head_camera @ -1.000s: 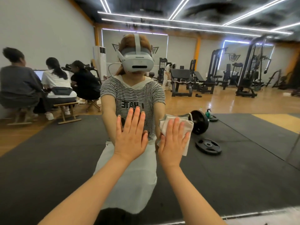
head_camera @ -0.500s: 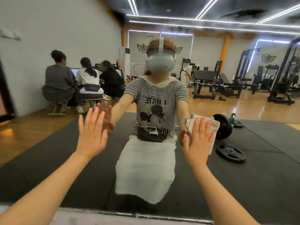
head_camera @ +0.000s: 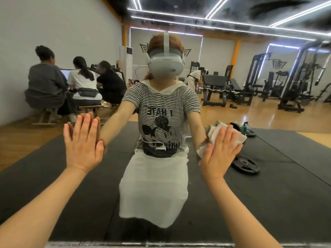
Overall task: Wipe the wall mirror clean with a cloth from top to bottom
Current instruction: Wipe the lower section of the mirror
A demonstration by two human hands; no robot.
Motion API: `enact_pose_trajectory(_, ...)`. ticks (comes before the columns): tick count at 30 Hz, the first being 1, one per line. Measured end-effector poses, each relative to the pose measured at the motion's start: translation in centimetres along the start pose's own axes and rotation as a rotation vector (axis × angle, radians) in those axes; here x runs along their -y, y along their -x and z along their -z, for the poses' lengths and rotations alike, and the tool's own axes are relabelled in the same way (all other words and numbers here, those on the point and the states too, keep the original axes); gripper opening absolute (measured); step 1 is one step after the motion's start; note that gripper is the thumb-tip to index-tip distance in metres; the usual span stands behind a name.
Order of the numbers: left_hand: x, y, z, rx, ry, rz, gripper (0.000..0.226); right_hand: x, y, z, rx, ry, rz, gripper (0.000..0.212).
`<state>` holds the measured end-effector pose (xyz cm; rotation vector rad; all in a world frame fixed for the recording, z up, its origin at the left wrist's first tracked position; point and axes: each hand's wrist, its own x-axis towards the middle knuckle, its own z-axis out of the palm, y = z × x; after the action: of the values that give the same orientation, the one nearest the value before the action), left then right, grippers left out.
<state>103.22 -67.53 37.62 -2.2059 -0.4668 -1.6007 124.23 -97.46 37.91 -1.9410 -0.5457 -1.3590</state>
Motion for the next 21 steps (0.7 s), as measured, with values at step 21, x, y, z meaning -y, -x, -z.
enact_pose_trajectory(21, 0.0, 0.0, -0.1, -0.040, 0.003, -0.043, 0.070, 8.0, -0.9, -1.4, -0.087, -0.176, -0.408, 0.062)
